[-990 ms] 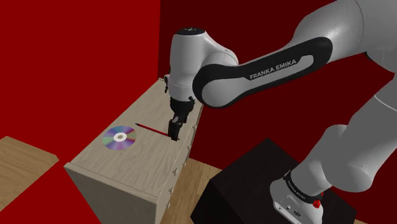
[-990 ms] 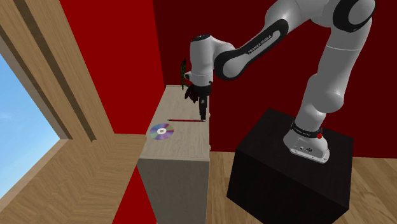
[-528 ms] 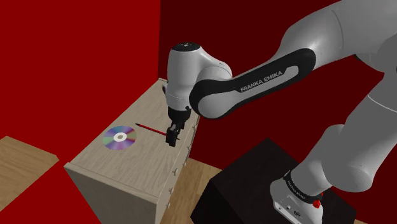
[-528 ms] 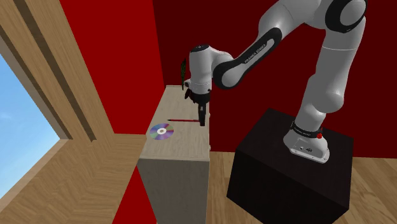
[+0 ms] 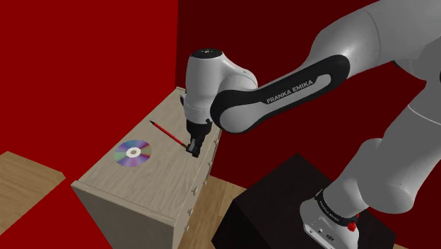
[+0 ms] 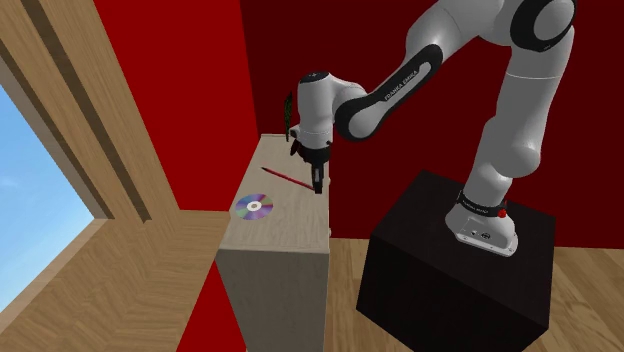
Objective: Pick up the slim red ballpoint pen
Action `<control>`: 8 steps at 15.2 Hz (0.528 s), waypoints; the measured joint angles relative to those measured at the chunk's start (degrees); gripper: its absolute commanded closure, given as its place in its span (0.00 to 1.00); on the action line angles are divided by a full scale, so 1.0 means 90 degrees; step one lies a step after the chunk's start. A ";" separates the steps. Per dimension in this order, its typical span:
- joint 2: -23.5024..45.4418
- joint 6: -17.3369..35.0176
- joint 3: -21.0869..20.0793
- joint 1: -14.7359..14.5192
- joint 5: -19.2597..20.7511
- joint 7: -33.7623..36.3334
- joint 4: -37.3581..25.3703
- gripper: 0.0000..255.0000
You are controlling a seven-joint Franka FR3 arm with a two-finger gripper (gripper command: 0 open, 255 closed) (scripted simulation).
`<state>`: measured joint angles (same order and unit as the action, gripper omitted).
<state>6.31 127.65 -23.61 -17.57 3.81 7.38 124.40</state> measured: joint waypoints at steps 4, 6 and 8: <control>-0.0009 -0.0043 0.0000 0.0001 -0.0006 0.0003 -0.0022 1.00; -0.0090 -0.0164 -0.0002 0.0012 -0.0052 -0.0032 -0.0061 1.00; -0.0200 -0.0311 -0.0006 0.0023 -0.0110 -0.0078 -0.0108 1.00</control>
<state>4.51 124.85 -23.67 -17.37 2.82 6.68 123.43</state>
